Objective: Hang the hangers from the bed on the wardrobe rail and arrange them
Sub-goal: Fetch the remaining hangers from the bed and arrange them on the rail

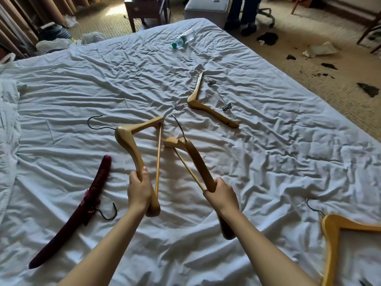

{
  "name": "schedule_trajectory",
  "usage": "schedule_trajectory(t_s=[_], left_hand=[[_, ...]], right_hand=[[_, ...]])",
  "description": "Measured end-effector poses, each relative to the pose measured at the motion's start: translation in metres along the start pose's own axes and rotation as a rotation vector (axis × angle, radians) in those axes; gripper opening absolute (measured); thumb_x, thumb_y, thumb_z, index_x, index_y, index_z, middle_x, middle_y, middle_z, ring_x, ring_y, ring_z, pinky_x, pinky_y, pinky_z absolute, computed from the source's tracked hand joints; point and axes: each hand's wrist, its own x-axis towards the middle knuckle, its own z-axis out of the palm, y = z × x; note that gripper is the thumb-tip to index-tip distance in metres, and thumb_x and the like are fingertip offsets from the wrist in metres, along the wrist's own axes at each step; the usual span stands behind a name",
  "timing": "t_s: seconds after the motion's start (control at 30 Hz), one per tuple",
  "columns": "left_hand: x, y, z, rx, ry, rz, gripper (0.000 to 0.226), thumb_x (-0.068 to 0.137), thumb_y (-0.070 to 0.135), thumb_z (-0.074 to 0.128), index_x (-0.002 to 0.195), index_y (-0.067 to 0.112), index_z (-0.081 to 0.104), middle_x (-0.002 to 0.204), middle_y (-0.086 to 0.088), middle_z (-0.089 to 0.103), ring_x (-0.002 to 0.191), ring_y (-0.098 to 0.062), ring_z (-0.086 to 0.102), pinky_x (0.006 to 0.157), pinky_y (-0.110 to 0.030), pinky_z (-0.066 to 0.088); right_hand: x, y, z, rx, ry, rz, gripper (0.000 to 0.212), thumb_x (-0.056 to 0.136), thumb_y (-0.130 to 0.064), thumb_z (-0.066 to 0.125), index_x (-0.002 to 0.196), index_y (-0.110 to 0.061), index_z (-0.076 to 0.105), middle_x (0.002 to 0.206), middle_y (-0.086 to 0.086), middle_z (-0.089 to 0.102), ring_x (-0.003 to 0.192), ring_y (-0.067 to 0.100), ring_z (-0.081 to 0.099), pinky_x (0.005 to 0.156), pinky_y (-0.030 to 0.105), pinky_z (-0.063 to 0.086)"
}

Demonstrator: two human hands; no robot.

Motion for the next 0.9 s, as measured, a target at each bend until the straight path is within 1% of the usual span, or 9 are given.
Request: schedule_trajectory(t_s=[0.13,0.17,0.27,0.3,0.4,0.53,0.63,0.73,0.9], left_hand=[[-0.001,-0.004,-0.003,-0.057,-0.131,-0.046,0.018,0.095,0.027,0.052,0.102,0.011,0.046,0.090,-0.010,0.060,0.081,-0.028,0.059,0.074,-0.044,0.049],[-0.001,-0.005,-0.004,-0.057,-0.179,-0.068,0.018,0.092,0.023,0.056,0.102,0.011,0.046,0.090,-0.011,0.060,0.078,-0.027,0.059,0.073,-0.044,0.050],[-0.003,-0.001,-0.005,-0.028,-0.293,-0.116,0.021,0.090,0.026,0.061,0.101,0.013,0.048,0.078,-0.007,0.059,0.064,-0.017,0.058,0.055,-0.028,0.049],[-0.005,0.000,-0.003,-0.031,-0.331,-0.135,0.021,0.091,0.028,0.060,0.103,0.013,0.049,0.076,-0.006,0.059,0.063,-0.017,0.059,0.053,-0.025,0.049],[-0.011,0.002,0.001,-0.026,-0.420,-0.187,0.021,0.094,0.017,0.055,0.111,0.006,0.050,0.085,-0.010,0.059,0.070,-0.020,0.061,0.060,-0.026,0.051],[-0.022,0.002,-0.001,-0.029,-0.380,-0.147,0.016,0.093,0.011,0.054,0.107,0.005,0.051,0.088,-0.009,0.057,0.071,-0.016,0.058,0.063,-0.025,0.047],[-0.032,0.006,-0.008,-0.077,-0.344,-0.149,0.016,0.093,0.014,0.055,0.108,0.009,0.051,0.087,-0.004,0.058,0.075,-0.016,0.058,0.063,-0.024,0.045],[-0.040,0.015,-0.025,-0.122,-0.320,-0.124,0.015,0.092,0.012,0.056,0.107,0.010,0.052,0.087,-0.005,0.058,0.075,-0.016,0.058,0.062,-0.024,0.044],[-0.053,0.035,-0.082,-0.166,-0.321,-0.080,0.021,0.089,0.010,0.060,0.108,0.011,0.054,0.088,-0.008,0.060,0.077,-0.018,0.058,0.066,-0.026,0.046]], right_hand=[[-0.001,0.001,-0.001,0.110,-0.014,-0.011,0.020,0.077,-0.022,0.057,0.093,-0.017,0.046,0.086,0.005,0.063,0.078,0.028,0.065,0.067,0.036,0.051],[-0.001,0.000,-0.001,0.134,-0.018,-0.018,0.020,0.077,-0.021,0.056,0.094,-0.016,0.045,0.085,0.005,0.063,0.076,0.029,0.065,0.068,0.038,0.053],[0.000,-0.003,-0.002,0.221,-0.020,-0.018,0.020,0.077,-0.020,0.057,0.093,-0.014,0.046,0.081,0.004,0.062,0.064,0.025,0.065,0.062,0.036,0.055],[0.000,-0.004,-0.002,0.251,-0.019,-0.009,0.020,0.077,-0.020,0.058,0.093,-0.013,0.047,0.080,0.004,0.062,0.059,0.022,0.064,0.059,0.033,0.054],[-0.001,-0.006,-0.002,0.305,0.002,0.026,0.020,0.078,-0.019,0.058,0.094,-0.011,0.050,0.075,0.003,0.060,0.055,0.021,0.061,0.059,0.036,0.054],[-0.007,-0.007,-0.007,0.197,0.086,-0.023,0.015,0.076,-0.025,0.060,0.080,-0.018,0.047,0.074,0.000,0.060,0.069,0.026,0.061,0.064,0.037,0.050],[-0.017,-0.009,-0.013,0.131,0.133,-0.074,0.018,0.076,-0.033,0.060,0.074,-0.020,0.048,0.068,-0.002,0.059,0.065,0.025,0.061,0.057,0.034,0.048],[-0.029,-0.015,-0.023,0.034,0.190,-0.136,0.023,0.077,-0.041,0.060,0.071,-0.022,0.047,0.063,-0.005,0.056,0.061,0.021,0.056,0.048,0.029,0.035],[-0.061,-0.050,-0.040,-0.050,0.256,-0.249,0.025,0.078,-0.041,0.060,0.071,-0.027,0.041,0.059,-0.010,0.050,0.055,0.014,0.049,0.047,0.027,0.030]])
